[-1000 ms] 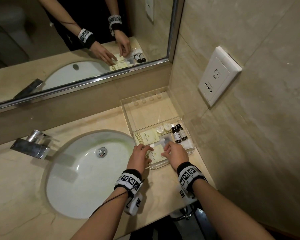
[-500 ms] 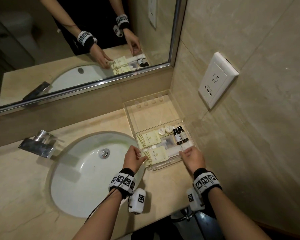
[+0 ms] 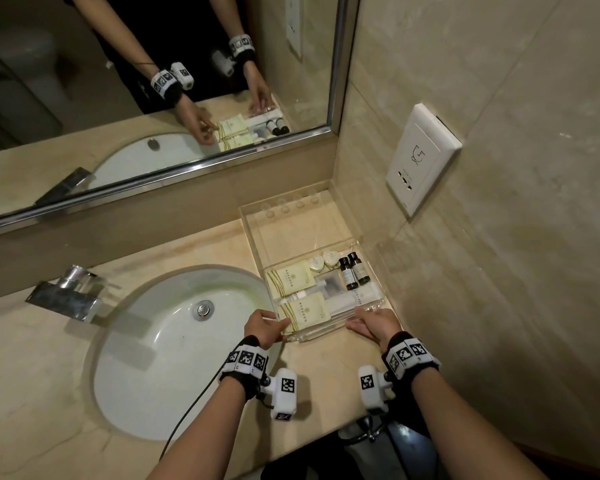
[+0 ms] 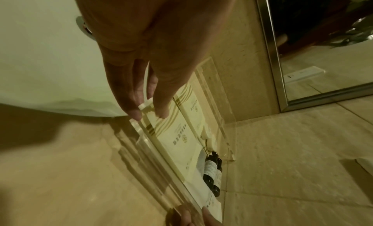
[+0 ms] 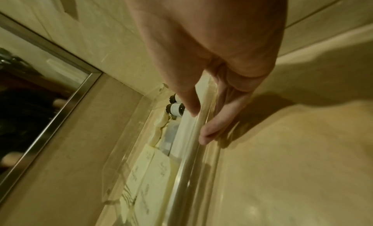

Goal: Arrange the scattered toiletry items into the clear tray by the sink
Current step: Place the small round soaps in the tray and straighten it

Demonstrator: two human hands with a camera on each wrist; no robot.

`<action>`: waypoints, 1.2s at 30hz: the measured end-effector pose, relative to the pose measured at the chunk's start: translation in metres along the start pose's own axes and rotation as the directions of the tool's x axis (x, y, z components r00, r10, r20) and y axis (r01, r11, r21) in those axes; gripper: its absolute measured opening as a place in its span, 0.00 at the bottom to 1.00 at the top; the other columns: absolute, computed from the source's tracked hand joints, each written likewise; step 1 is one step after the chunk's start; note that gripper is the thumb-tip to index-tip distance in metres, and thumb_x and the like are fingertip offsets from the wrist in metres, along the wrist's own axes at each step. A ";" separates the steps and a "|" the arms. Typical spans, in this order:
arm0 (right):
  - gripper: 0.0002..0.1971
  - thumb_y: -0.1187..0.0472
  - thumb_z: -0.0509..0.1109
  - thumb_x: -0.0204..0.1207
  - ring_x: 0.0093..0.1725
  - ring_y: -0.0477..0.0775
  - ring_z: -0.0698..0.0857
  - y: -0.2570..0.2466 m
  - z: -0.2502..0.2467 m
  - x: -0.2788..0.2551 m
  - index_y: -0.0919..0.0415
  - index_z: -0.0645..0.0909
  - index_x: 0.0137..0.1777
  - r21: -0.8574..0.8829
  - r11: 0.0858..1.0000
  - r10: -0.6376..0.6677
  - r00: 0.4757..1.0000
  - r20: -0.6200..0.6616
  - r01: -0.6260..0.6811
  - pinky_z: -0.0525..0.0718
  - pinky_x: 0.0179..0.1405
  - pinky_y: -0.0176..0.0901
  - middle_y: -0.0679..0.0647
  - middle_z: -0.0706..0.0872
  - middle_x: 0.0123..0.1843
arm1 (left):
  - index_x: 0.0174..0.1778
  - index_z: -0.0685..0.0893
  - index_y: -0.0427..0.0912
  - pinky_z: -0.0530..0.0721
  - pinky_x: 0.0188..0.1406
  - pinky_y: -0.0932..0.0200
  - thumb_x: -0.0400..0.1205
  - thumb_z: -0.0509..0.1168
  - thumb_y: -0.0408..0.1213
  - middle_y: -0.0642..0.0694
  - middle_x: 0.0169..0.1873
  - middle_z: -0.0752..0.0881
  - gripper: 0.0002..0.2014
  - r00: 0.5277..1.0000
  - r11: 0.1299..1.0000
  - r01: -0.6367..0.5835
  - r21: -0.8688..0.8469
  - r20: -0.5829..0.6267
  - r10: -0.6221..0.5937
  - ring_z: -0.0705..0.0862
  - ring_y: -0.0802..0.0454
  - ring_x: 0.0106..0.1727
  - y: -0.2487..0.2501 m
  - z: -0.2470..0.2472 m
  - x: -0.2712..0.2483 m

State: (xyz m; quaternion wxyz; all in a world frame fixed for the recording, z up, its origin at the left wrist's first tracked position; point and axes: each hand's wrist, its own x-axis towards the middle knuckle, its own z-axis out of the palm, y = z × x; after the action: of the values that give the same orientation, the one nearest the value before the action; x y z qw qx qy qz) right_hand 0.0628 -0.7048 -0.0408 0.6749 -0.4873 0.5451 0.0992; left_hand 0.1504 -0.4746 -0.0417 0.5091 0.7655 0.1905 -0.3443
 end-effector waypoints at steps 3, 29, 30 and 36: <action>0.06 0.69 0.75 0.74 0.48 0.64 0.93 0.000 0.003 0.001 0.72 0.80 0.44 -0.006 1.000 0.019 1.000 -0.011 -0.020 0.87 0.61 0.53 0.66 0.92 0.39 | 0.46 0.75 0.37 0.90 0.46 0.46 0.72 0.76 0.30 0.28 0.50 0.85 0.15 1.000 1.000 -0.006 -0.014 0.005 0.006 0.86 0.43 0.32 -0.002 0.000 0.002; 0.06 0.72 0.68 0.79 0.38 0.51 0.86 -0.004 0.019 0.004 0.64 0.76 0.52 0.261 0.963 -0.064 0.997 -0.039 0.072 0.89 0.34 0.34 0.60 0.86 0.42 | 0.62 0.84 0.29 0.92 0.44 0.53 0.85 0.61 0.37 0.40 0.36 0.83 0.16 0.990 0.984 -0.129 -0.125 0.047 0.135 0.85 0.62 0.23 0.007 -0.006 0.007; 0.05 0.72 0.68 0.79 0.38 0.51 0.86 -0.006 0.020 0.005 0.64 0.76 0.51 0.261 0.962 -0.069 0.997 -0.038 0.076 0.90 0.35 0.34 0.61 0.85 0.43 | 0.61 0.84 0.29 0.91 0.40 0.58 0.85 0.61 0.36 0.40 0.35 0.83 0.15 0.989 0.983 -0.135 -0.126 0.048 0.142 0.85 0.61 0.23 0.009 -0.007 0.007; 0.04 0.73 0.67 0.78 0.37 0.51 0.86 -0.015 0.030 0.014 0.65 0.77 0.49 0.235 0.968 -0.077 0.996 -0.039 0.084 0.90 0.43 0.37 0.59 0.85 0.39 | 0.68 0.81 0.32 0.90 0.33 0.63 0.86 0.59 0.39 0.32 0.56 0.88 0.18 0.990 0.985 -0.115 -0.126 0.066 0.124 0.87 0.39 0.53 0.017 -0.010 0.015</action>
State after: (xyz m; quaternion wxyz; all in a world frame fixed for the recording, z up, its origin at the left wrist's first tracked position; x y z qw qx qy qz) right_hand 0.0977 -0.6948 -0.0459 0.7234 -0.4268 0.5427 -0.0009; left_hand 0.1749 -0.4737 -0.0390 0.5813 0.7298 0.1462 -0.3289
